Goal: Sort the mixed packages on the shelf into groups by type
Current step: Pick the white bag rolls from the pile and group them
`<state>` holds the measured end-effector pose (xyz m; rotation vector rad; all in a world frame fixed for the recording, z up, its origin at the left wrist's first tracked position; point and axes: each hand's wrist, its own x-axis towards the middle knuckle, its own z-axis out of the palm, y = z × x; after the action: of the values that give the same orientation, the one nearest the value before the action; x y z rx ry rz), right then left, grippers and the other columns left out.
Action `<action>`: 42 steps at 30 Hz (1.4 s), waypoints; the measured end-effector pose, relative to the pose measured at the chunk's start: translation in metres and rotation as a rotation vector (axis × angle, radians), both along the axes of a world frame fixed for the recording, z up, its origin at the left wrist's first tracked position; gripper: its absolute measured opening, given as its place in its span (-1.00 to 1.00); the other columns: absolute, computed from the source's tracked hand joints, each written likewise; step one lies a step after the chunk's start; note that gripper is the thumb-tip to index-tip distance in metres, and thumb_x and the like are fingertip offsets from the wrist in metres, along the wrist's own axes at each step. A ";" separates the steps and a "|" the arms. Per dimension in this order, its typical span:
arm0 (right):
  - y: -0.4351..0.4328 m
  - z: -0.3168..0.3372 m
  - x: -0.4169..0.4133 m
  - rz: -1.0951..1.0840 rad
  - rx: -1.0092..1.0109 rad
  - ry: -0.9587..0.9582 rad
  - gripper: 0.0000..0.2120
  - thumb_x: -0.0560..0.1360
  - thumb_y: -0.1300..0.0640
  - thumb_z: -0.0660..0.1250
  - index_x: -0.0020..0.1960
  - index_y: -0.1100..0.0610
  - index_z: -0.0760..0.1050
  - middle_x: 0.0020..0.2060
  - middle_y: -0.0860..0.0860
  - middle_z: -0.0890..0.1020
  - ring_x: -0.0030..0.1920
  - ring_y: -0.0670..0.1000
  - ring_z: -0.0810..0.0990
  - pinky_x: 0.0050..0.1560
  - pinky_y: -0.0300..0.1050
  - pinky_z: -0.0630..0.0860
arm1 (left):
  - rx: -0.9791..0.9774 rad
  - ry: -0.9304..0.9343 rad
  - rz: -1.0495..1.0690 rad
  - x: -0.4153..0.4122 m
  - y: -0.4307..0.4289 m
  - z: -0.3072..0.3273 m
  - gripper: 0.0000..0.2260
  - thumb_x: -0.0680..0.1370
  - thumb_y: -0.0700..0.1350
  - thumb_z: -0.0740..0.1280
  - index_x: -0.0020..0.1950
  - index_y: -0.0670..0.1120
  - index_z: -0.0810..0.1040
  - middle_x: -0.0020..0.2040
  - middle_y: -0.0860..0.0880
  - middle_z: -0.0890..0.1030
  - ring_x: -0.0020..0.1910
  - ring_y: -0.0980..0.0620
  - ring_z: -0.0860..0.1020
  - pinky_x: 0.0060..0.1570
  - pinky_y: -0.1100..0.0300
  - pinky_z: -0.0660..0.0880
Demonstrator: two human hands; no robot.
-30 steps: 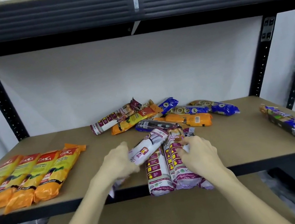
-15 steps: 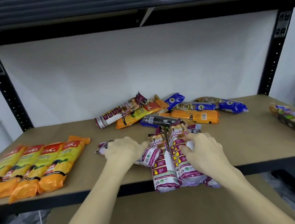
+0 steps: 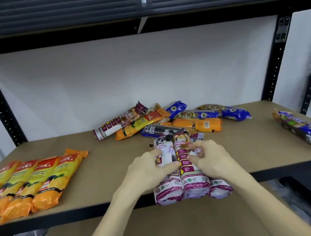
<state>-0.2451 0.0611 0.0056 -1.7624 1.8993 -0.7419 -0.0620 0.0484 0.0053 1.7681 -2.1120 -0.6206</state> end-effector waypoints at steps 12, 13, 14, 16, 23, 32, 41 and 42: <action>-0.010 0.000 0.000 -0.060 0.015 -0.148 -0.54 0.41 -0.07 0.51 0.24 0.08 0.55 -0.07 -0.02 0.60 0.03 0.07 0.61 0.11 0.08 0.56 | -0.019 0.261 0.266 0.009 -0.007 -0.027 -0.71 0.53 0.23 0.30 -0.08 0.04 0.62 -0.11 0.01 0.70 -0.07 -0.06 0.65 0.00 0.02 0.60; -0.011 0.000 0.000 -0.066 0.013 -0.158 -0.52 0.40 -0.08 0.51 0.24 0.08 0.54 -0.05 -0.01 0.61 0.04 0.08 0.61 0.12 0.10 0.56 | -0.027 0.256 0.268 0.008 -0.006 -0.026 -0.71 0.53 0.23 0.30 -0.08 0.04 0.62 -0.09 0.01 0.69 -0.05 -0.07 0.63 0.02 0.04 0.57; -0.012 -0.001 0.000 -0.065 0.011 -0.153 -0.50 0.39 -0.09 0.52 0.25 0.08 0.53 -0.03 0.00 0.62 0.05 0.08 0.61 0.13 0.11 0.56 | -0.035 0.254 0.270 0.008 -0.006 -0.026 -0.72 0.54 0.23 0.30 -0.07 0.04 0.61 -0.08 0.01 0.69 -0.03 -0.06 0.62 0.02 0.05 0.55; -0.013 -0.002 -0.002 -0.054 0.025 -0.143 -0.46 0.40 -0.13 0.50 0.28 0.08 0.51 0.02 0.02 0.64 0.07 0.09 0.62 0.15 0.11 0.55 | -0.040 0.263 0.267 0.008 -0.006 -0.026 -0.74 0.54 0.23 0.30 -0.05 0.06 0.58 -0.05 0.02 0.67 0.00 -0.06 0.61 0.05 0.05 0.53; -0.029 0.016 -0.013 -0.080 -0.093 0.025 -0.60 0.54 -0.16 0.31 0.15 0.14 0.56 -0.07 0.08 0.66 -0.03 0.10 0.61 0.05 -0.02 0.53 | -0.136 0.220 0.361 0.027 -0.029 -0.022 -0.57 0.57 0.32 0.13 -0.07 0.01 0.56 -0.09 -0.01 0.66 -0.03 -0.15 0.62 0.07 0.05 0.50; -0.164 0.033 0.021 0.213 -0.116 0.303 -0.66 0.40 0.02 0.52 0.11 0.15 0.60 0.00 0.06 0.66 -0.02 0.05 0.63 0.03 -0.03 0.57 | -0.486 -0.012 0.348 0.069 -0.163 -0.015 -0.79 0.57 -0.10 0.27 0.14 -0.07 0.64 0.08 -0.12 0.68 0.13 -0.24 0.58 0.02 -0.03 0.52; -0.251 0.011 0.056 0.405 0.109 0.534 -0.45 0.27 -0.08 0.61 0.12 0.17 0.52 -0.01 0.01 0.57 -0.03 0.06 0.54 -0.06 -0.10 0.50 | -0.278 -0.400 0.216 0.111 -0.282 -0.033 -0.35 0.55 -0.20 0.28 0.59 -0.07 0.07 0.50 -0.21 0.30 0.46 -0.27 0.27 0.40 -0.23 0.26; -0.255 0.010 0.057 0.414 0.118 0.541 -0.48 0.27 -0.07 0.61 0.08 0.17 0.52 -0.05 0.00 0.55 -0.05 0.06 0.52 -0.11 -0.12 0.47 | -0.252 -0.419 0.192 0.113 -0.287 -0.032 -0.33 0.55 -0.18 0.28 0.60 -0.04 0.04 0.51 -0.20 0.28 0.47 -0.27 0.25 0.40 -0.23 0.24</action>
<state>-0.1882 -0.1943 0.0153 -2.3348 1.7311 0.0040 0.0505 -0.2382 -0.0264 2.0497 -2.1148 0.0754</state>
